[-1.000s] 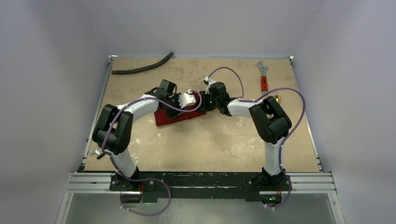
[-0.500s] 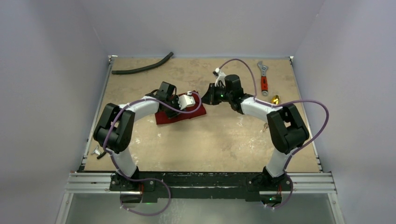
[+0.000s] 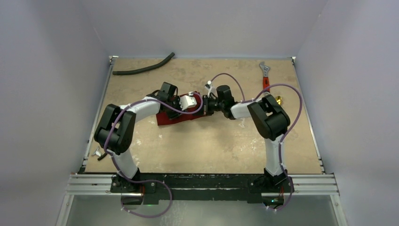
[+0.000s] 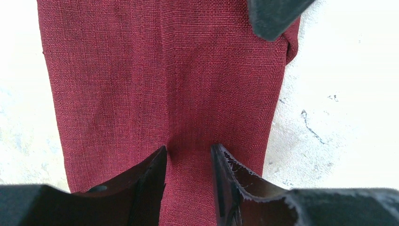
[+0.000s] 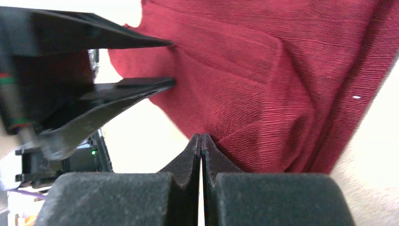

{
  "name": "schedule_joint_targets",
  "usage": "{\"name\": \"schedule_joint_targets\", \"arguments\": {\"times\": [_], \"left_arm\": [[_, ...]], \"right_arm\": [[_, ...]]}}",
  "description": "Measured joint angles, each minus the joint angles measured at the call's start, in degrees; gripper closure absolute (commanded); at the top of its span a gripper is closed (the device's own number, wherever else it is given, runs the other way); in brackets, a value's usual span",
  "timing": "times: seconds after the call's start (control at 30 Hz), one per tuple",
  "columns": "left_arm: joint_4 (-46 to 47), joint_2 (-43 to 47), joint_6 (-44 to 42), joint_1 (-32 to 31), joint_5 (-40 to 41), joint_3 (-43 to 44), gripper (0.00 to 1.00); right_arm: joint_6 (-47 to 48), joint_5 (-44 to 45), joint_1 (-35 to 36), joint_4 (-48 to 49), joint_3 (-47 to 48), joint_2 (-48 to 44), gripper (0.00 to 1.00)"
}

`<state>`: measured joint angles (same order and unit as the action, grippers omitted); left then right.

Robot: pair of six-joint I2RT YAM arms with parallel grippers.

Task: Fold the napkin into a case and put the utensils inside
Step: Smooth out the 2/3-rectangle-folded napkin at the center of the board.

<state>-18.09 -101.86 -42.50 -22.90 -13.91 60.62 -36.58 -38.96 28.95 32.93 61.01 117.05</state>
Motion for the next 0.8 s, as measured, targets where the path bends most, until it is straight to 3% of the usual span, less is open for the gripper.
{"name": "schedule_joint_targets", "arguments": {"times": [0.43, 0.8], "left_arm": [[-5.29, 1.36, 4.11, 0.26, -3.45, 6.27, 0.53], [-5.46, 1.38, 7.37, -1.7, -5.35, 3.58, 0.63]], "right_arm": [[-3.32, 1.97, -0.02, 0.39, 1.42, 4.52, 1.0], [-3.91, 2.25, -0.04, -1.07, 1.99, 4.55, 1.0]]}}
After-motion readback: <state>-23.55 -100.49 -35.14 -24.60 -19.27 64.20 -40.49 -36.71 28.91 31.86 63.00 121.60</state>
